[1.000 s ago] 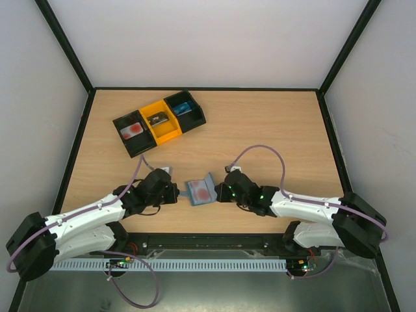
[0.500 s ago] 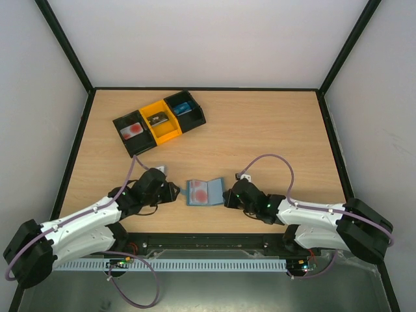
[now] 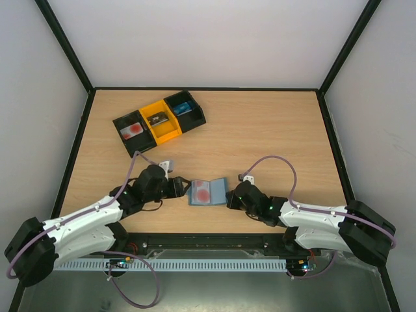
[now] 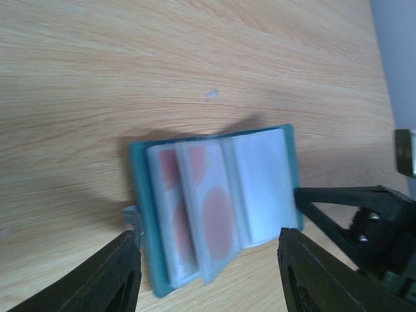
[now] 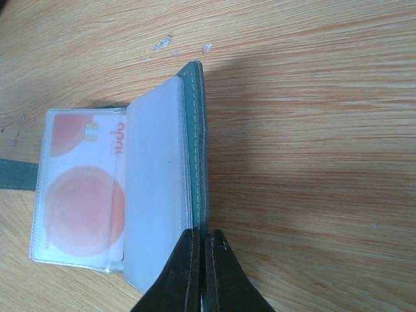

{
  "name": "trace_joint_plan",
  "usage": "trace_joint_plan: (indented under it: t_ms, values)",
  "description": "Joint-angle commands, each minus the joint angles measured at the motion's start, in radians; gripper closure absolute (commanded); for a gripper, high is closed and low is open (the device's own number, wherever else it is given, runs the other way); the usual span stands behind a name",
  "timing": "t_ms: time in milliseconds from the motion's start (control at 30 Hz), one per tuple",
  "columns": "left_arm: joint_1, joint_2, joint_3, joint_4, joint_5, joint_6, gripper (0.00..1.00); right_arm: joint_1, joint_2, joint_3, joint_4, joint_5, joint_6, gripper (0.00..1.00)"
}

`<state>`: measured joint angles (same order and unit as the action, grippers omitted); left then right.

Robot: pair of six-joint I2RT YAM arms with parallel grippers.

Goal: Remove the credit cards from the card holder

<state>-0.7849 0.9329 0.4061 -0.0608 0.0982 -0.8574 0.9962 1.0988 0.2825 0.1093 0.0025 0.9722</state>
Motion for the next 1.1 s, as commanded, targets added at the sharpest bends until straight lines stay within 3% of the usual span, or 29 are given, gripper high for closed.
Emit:
trace_joint_plan:
  t_ms: [0, 267, 567, 1067]
  values:
    - [0.004, 0.049, 0.012, 0.185, 0.113, 0.013, 0.39, 0.003, 0.010, -0.019, -0.004, 0.044, -0.019, 0.98]
    - [0.004, 0.175, 0.015, 0.341, 0.234, 0.010, 0.31, 0.003, -0.004, -0.031, 0.030, 0.018, -0.024, 0.98]
    - [0.006, 0.262, -0.026, 0.513, 0.266, -0.004, 0.29, 0.003, -0.003, -0.036, 0.034, 0.012, -0.034, 0.98]
    - [0.006, 0.367, -0.065, 0.556, 0.233, -0.006, 0.25, 0.004, -0.010, -0.050, 0.055, -0.004, -0.030, 0.98]
